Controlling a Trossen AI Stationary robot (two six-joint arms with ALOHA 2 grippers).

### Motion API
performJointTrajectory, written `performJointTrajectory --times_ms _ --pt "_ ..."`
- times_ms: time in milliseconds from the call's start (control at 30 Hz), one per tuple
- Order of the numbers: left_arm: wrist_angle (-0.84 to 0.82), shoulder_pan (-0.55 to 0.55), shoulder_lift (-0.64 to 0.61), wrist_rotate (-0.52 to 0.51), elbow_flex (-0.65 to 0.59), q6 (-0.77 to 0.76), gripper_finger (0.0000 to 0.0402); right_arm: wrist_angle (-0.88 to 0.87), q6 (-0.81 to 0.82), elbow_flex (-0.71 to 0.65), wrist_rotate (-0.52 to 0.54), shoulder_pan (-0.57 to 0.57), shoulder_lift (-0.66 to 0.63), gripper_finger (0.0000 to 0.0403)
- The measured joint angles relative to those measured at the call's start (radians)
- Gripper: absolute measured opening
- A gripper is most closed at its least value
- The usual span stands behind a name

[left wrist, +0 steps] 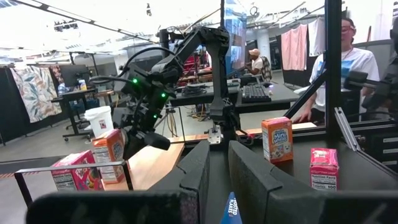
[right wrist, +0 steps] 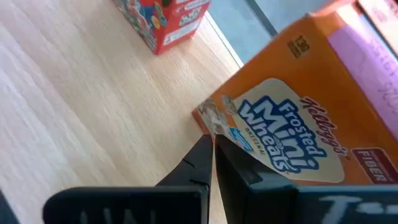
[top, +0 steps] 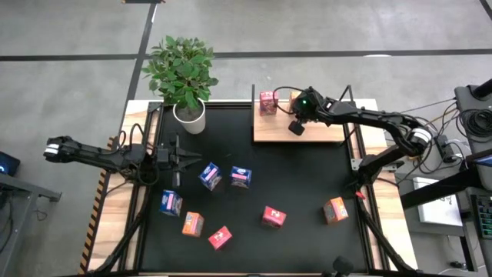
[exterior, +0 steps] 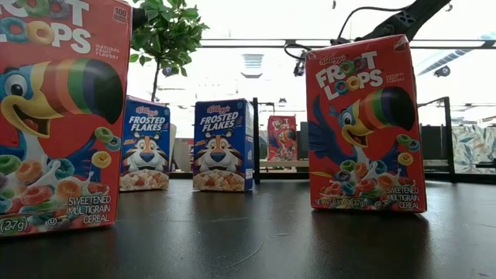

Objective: Stack cereal on shelf
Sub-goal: Put the top orange cereal box on the shelf, then put the right blue cereal box on the shelf

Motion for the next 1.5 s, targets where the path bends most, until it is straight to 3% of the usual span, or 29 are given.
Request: performJointTrajectory --times_ms 1100,1300,1500 --pt "0.000 0.000 0.006 0.000 0.000 0.000 0.0045 0.056 0.005 0.000 0.029 -0.012 0.011 0.0009" --pt "0.001 0.000 0.006 0.000 0.000 0.000 0.0045 0.031 0.105 0.000 -0.082 0.069 -0.071 0.0009" --pt "0.000 0.000 0.006 0.000 0.000 0.000 0.0045 0.061 0.212 0.000 -0.186 0.249 -0.164 0.0009"
